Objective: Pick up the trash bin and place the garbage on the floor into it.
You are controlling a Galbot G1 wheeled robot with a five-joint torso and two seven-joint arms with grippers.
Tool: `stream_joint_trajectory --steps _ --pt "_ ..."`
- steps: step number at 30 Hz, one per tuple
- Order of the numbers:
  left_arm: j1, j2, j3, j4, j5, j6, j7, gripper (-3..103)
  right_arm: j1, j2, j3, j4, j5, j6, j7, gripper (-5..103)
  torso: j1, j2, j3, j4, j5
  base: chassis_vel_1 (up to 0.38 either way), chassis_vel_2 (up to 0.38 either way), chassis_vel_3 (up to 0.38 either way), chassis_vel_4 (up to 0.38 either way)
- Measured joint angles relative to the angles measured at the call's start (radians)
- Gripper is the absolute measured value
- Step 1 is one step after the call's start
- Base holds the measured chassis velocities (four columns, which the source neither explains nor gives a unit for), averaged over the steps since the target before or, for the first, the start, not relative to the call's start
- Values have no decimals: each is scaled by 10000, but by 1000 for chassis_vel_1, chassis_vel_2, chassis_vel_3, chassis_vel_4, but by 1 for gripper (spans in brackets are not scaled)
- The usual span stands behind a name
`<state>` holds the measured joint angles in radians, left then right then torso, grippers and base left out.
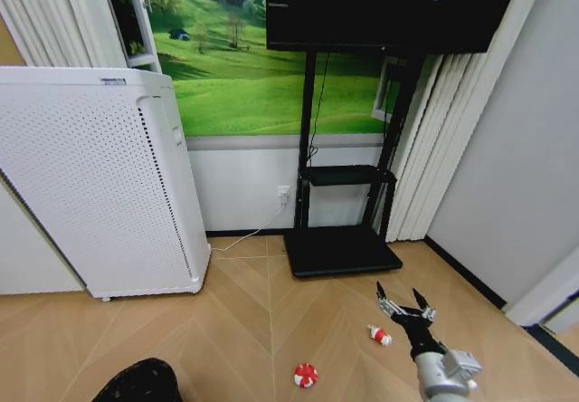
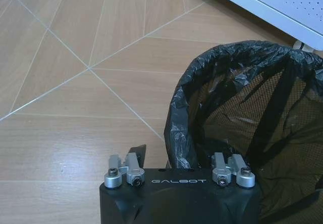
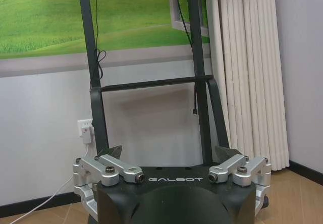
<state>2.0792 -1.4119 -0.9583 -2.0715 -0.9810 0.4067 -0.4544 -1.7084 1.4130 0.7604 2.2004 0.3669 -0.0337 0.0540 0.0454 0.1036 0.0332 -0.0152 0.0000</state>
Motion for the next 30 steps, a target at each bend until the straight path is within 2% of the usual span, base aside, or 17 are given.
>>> stream_joint_trajectory --steps 2,3,5,6,7,9,13,14,15,21,22,23,25,27,28,30 --pt "-6 0 -3 12 9 -24 5 54 -23 16 -6 12 -8 8 -6 100 0 1 1 0 0 0 0 0 0" --pt "-6 0 -3 12 9 -24 5 54 -23 16 -6 12 -8 8 -6 100 0 1 1 0 0 0 0 0 0" --pt "-13 4 -9 25 17 -52 14 43 -39 30 -12 22 -14 16 -10 100 0 1 1 0 1 0 0 0 0" --pt "-13 4 -9 25 17 -52 14 43 -39 30 -12 22 -14 16 -10 100 0 1 1 0 1 0 0 0 0" --pt "-29 21 -24 68 31 -95 23 32 -56 52 -25 37 -21 28 -14 100 1 2 2 0 1 0 0 0 0" --pt "-34 27 -30 80 35 -106 24 32 -58 56 -27 42 -22 31 -15 100 0 3 2 0 1 0 0 0 0" --pt "-187 65 -73 300 161 -356 137 11 -100 57 26 56 -8 117 -18 100 1 5 4 0 2 0 0 0 0" --pt "-187 65 -73 300 161 -356 137 11 -100 57 26 56 -8 117 -18 100 1 5 4 0 2 0 0 0 0" --pt "-174 59 -81 313 390 -516 325 6 -135 73 43 56 -4 145 -17 100 1 6 5 0 -3 0 0 0 0" --pt "-110 22 -137 309 1110 -1045 750 4 -162 117 77 -20 -336 243 179 100 1 7 5 0 -1 0 0 0 0" --pt "-67 -27 -237 284 1781 -1413 1061 4 -175 148 132 -88 -881 385 261 100 1 7 5 1 1 0 0 0 0" --pt "-46 -42 -292 228 2138 -1629 1250 3 -204 188 135 -102 -978 393 430 100 2 7 6 0 0 0 0 0 0" --pt "-51 -52 -320 226 2364 -1770 1370 3 -210 211 135 -114 -977 395 512 100 2 6 6 0 -2 0 0 0 0" --pt "-147 -95 -429 225 3081 -2292 1752 3 -217 243 148 -176 -1174 455 616 100 2 7 6 1 -1 0 0 0 0" --pt "-147 -95 -429 225 3081 -2292 1752 3 -217 243 148 -176 -1174 455 616 100 2 7 6 1 -1 0 0 0 0" --pt "-283 -136 -536 189 3663 -2777 2127 3 -215 250 162 -255 -1514 570 759 100 2 7 7 1 0 0 0 0 0"
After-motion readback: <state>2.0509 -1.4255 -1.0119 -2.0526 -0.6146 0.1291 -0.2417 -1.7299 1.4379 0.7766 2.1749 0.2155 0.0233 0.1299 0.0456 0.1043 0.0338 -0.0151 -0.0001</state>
